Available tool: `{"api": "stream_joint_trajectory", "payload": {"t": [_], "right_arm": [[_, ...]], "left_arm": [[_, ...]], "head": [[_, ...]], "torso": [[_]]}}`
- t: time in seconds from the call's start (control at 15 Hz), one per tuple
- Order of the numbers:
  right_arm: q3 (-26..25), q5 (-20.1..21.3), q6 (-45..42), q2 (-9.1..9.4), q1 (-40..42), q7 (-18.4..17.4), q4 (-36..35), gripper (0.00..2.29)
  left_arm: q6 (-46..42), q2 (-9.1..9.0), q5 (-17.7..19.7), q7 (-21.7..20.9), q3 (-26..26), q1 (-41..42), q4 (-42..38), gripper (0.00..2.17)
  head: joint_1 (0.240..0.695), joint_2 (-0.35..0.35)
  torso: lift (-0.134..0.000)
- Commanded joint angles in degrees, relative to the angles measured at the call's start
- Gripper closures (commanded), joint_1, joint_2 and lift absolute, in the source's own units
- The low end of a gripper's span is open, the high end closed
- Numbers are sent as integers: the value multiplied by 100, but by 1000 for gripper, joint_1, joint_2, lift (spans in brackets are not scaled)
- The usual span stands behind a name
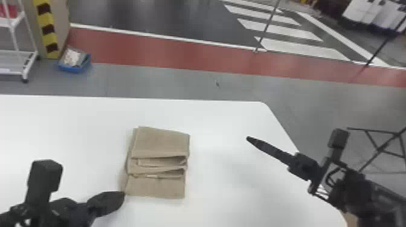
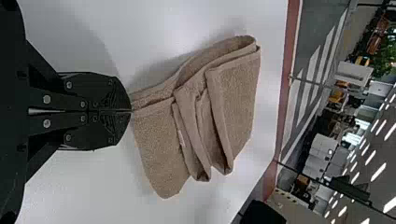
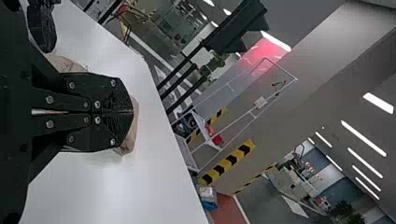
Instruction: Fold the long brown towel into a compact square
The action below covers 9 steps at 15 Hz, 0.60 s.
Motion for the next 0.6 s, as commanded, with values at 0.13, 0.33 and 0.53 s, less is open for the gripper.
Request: {"api": "stream_joint_trajectory", "payload": {"t": [0.13, 0.33, 0.53], "right_arm": [[935, 436, -56, 61, -74, -315, -687, 194], [2201, 1834, 14, 96, -487, -859, -1601, 167], [3958, 4040, -302, 290, -1120, -877, -1926, 178]], "left_arm": [[215, -27, 190, 5, 132, 101, -224, 1970], [338, 0, 365, 31, 466, 286, -532, 1922], [355, -9, 488, 400, 923, 365, -637, 961]], "head": [[695, -350], [695, -319], [695, -202]], "torso": [[-124], [-124], [-124]]}}
